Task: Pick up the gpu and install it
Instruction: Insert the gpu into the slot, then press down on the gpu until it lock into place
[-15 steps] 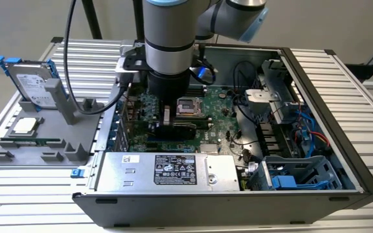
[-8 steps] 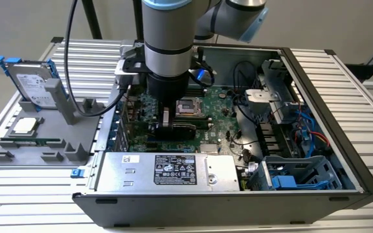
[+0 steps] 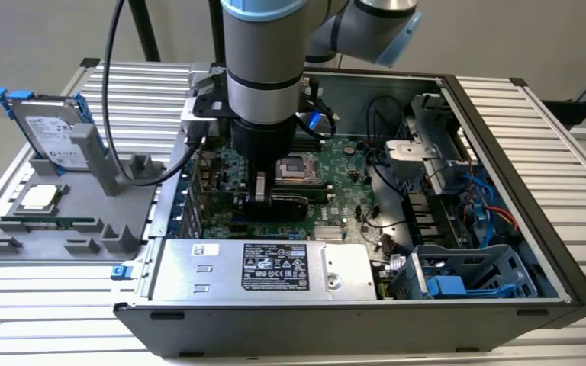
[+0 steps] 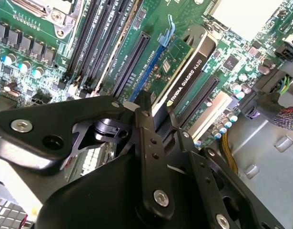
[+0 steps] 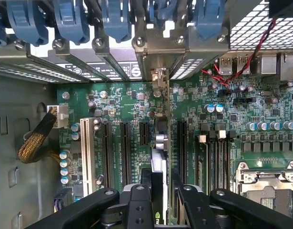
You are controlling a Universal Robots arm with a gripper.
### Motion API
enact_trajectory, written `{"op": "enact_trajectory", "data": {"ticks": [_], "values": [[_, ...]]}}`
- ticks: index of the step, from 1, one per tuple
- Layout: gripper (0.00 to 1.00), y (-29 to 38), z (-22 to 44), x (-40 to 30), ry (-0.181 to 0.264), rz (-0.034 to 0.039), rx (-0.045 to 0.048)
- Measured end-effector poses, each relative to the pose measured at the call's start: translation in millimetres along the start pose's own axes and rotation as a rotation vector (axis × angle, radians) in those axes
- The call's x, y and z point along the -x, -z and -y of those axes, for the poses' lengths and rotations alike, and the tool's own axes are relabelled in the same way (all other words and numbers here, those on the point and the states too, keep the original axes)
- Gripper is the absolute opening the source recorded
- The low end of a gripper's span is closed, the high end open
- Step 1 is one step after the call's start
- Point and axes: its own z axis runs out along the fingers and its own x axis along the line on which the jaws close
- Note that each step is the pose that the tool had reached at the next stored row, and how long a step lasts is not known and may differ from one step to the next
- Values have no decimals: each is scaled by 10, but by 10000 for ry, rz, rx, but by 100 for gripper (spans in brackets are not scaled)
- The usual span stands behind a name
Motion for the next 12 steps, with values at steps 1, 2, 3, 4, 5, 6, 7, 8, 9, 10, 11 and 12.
{"op": "enact_trajectory", "data": {"ticks": [1,2,3,4,5,6,7,8,9,10,11,12], "values": [[0,-1,0,0,0,0,0],[0,-1,0,0,0,-1,0],[0,-3,0,0,-1,3,-2],[0,-13,1,2,-1,23,-16],[100,-10,1,2,-1,15,-9],[100,-8,1,1,0,10,-5],[100,-5,0,0,0,2,-1],[100,-4,1,0,1,1,-1],[100,16,1,-1,1,2,5],[100,56,1,-1,1,6,2],[100,102,1,-1,-1,10,1],[100,150,0,-1,-1,6,3]]}}
